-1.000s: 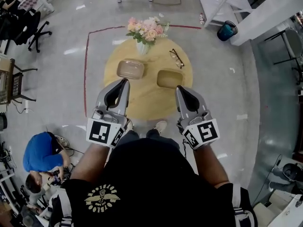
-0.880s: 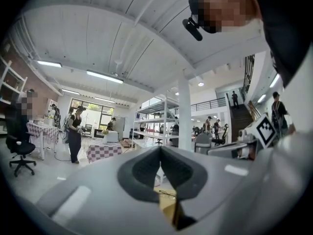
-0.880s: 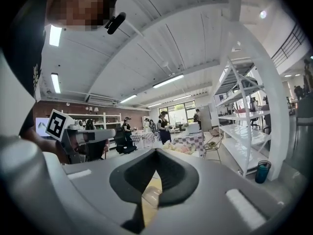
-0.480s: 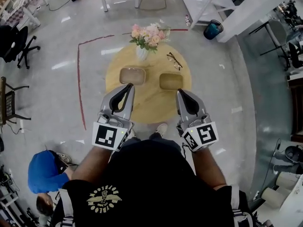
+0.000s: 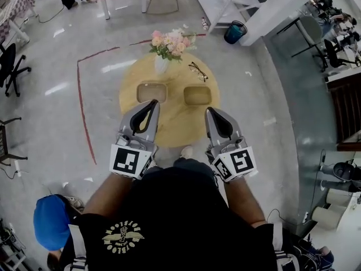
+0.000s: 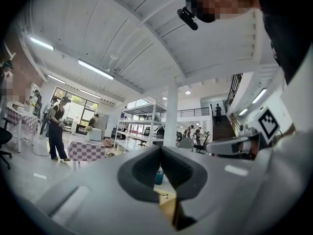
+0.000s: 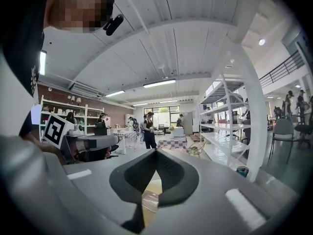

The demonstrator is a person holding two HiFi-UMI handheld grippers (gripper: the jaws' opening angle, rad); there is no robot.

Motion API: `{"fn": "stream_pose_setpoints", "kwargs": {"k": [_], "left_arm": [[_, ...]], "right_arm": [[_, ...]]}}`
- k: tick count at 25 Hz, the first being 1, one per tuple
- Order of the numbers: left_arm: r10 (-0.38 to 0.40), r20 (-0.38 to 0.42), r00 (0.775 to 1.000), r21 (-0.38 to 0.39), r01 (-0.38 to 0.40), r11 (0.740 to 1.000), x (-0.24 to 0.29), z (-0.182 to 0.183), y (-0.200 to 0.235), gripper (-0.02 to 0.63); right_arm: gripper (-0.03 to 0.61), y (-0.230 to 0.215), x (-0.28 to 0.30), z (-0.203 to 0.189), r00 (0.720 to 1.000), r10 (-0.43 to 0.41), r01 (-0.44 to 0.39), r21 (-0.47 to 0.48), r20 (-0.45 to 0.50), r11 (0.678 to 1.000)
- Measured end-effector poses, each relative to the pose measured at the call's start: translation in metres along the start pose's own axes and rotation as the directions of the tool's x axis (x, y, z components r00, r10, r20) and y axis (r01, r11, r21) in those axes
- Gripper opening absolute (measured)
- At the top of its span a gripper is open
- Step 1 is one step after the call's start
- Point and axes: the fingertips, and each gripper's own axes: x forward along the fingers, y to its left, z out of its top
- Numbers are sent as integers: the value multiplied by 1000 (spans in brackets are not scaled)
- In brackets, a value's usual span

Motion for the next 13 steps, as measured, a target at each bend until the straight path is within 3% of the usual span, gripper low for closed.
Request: {"fn": "stream_pose_setpoints", "kwargs": {"k": [7, 13], "left_arm": [[-1, 9, 1000, -16, 1, 1000, 10, -5, 0, 2], [18, -24, 1000, -14, -18, 1000, 36, -27, -12, 2]], "right_arm": [[0, -11, 4, -7, 1000, -3, 3, -2, -10, 1000], [0, -49, 11, -17, 1000, 13, -13, 12, 9, 1000]]}}
